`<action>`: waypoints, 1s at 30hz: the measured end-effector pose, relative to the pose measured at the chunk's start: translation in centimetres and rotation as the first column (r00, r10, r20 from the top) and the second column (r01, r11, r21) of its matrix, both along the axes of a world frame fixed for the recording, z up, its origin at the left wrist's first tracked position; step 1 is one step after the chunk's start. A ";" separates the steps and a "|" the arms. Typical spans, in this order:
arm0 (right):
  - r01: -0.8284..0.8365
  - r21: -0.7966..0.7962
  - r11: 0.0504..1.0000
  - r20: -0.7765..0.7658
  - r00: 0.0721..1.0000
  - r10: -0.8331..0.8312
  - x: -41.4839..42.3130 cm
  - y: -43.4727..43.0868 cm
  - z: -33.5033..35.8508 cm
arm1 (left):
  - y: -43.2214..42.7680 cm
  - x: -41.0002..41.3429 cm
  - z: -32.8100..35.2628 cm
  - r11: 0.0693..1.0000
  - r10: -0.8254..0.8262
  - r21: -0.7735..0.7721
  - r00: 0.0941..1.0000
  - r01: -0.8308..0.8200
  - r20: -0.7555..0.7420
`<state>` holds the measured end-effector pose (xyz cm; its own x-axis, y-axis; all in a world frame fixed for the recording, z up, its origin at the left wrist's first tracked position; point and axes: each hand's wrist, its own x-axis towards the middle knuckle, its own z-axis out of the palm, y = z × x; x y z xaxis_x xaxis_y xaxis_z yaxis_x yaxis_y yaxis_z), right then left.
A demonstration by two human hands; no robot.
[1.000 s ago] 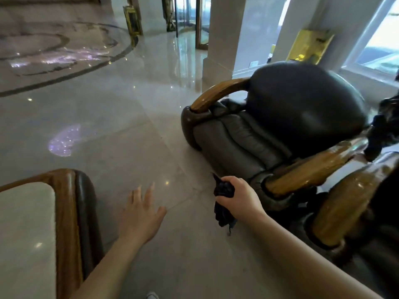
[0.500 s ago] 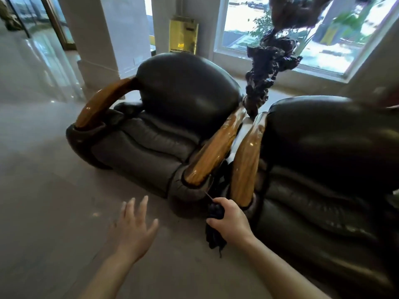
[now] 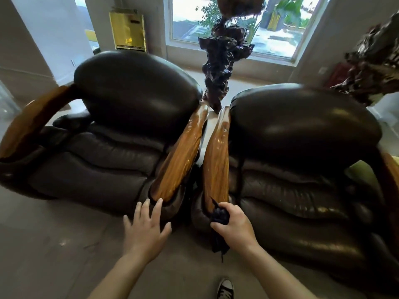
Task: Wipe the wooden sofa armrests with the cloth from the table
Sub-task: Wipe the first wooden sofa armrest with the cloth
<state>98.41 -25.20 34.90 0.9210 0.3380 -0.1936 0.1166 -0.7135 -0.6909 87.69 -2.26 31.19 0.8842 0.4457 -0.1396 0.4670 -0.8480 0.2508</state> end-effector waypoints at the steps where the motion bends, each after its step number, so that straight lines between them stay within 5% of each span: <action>1: -0.005 0.006 1.000 0.003 1.000 0.005 1.4 -0.2 -0.3 | -0.3 1.3 -0.3 1.000 -0.004 -0.004 1.000 0.004 -0.007; 14: -0.179 0.009 0.984 -0.194 0.965 0.177 19.5 -0.7 -14.2 | -6.3 20.4 -12.8 0.991 0.080 -0.094 0.989 -0.092 -0.121; 19: -0.057 0.064 0.996 -0.030 0.998 0.059 25.1 0.6 -20.4 | -6.2 29.0 -17.7 0.996 -0.003 -0.089 0.999 -0.002 -0.052; 22: -0.148 -0.025 0.989 0.097 0.984 0.150 27.4 1.9 -24.2 | -5.1 34.8 -20.0 0.995 -0.056 -0.086 0.998 0.059 0.040; 25: -0.294 -0.289 0.911 0.219 0.906 0.362 28.5 2.7 -27.2 | -3.8 40.0 -21.9 0.991 -0.117 -0.054 0.984 0.126 0.135; 30: -0.182 -0.301 0.936 0.592 0.734 0.333 29.0 3.4 -31.7 | -2.3 45.8 -24.2 0.972 -0.203 -0.082 0.961 0.222 0.189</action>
<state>127.43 -21.82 3.17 0.7409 0.6014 0.2990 0.6679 -0.7068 -0.2331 133.46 -4.57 6.97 0.9716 0.2366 -0.0058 0.2188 -0.8885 0.4034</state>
